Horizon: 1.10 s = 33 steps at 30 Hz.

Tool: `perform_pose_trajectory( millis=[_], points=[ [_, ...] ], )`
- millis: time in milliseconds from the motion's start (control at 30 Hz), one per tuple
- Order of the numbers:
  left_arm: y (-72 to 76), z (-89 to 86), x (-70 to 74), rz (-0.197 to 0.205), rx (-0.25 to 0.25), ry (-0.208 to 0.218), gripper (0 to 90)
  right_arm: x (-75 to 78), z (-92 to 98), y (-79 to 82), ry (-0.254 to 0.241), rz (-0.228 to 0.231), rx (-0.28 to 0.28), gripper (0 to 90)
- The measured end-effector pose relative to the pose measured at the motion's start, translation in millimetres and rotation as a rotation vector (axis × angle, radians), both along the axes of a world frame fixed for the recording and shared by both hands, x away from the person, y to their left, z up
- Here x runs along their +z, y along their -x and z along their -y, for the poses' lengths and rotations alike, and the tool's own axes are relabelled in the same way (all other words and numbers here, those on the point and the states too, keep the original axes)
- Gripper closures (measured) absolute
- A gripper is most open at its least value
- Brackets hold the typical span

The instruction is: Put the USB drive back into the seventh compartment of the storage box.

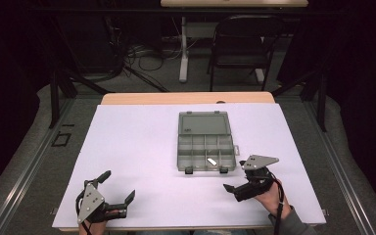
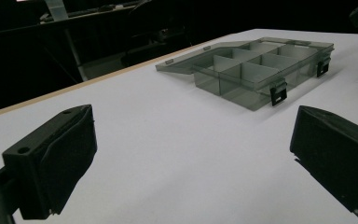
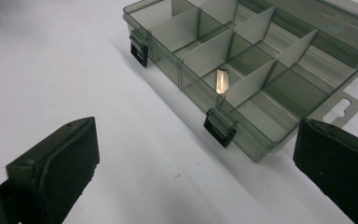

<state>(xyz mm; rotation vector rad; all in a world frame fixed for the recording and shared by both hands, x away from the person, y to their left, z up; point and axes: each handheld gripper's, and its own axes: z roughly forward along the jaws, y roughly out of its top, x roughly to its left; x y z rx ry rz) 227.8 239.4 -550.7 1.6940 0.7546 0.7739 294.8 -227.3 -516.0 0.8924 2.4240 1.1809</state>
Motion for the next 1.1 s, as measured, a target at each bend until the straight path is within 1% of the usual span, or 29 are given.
perform_pose_trajectory(
  millis=[200,333,400,500,533,633,833,1000,1100],
  points=[
    [-0.5,0.8,-0.8,-0.001,-0.001,-0.006,0.7,-3.0,10.7,8.5,-0.011,0.020,-0.019,0.1],
    [-0.7,0.7,-0.8,-0.004,-0.001,-0.005,0.7,-5.8,14.7,12.7,-0.013,0.020,-0.025,0.1],
    [-0.4,0.9,-0.7,-0.003,-0.001,-0.007,0.7,-7.4,16.1,14.5,-0.015,0.028,-0.028,0.2],
    [-0.6,0.8,-0.8,-0.004,-0.001,-0.007,0.7,-9.7,18.7,16.7,-0.011,0.032,-0.031,0.2],
    [-0.6,0.8,-0.8,-0.004,-0.001,-0.007,0.6,-10.2,19.3,17.6,-0.013,0.026,-0.034,0.2],
    [-0.6,0.9,-0.8,-0.005,-0.001,-0.008,0.7,-11.3,22.7,19.9,-0.016,0.037,-0.040,0.2],
    [-1.5,1.4,-1.4,-0.006,-0.003,-0.007,0.7,-14.7,29.8,24.2,-0.020,0.039,-0.058,0.3],
    [-1.6,1.2,-1.4,-0.005,0.000,-0.009,0.7,-16.8,35.9,26.6,-0.025,0.054,-0.067,0.5],
    [-1.8,1.4,-1.7,-0.010,0.001,-0.007,0.7,-18.7,38.8,27.6,-0.025,0.051,-0.074,0.5]
  ],
)
